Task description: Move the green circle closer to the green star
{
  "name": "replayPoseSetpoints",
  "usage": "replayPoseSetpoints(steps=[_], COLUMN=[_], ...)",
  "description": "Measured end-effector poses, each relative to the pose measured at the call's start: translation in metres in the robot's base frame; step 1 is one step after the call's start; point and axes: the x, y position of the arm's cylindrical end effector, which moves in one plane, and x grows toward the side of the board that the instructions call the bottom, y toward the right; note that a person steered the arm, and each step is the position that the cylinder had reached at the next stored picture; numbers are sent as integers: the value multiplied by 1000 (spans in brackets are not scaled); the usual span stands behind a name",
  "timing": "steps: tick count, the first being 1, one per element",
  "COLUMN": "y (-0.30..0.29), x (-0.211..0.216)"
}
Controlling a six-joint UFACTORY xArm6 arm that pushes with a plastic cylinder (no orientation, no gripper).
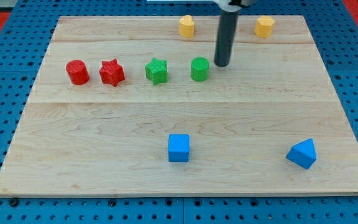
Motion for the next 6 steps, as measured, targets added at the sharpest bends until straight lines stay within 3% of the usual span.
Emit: replayPoseSetpoints(steps=[4,5,6], y=[-45,-58,-110], x=[-8,-40,-62])
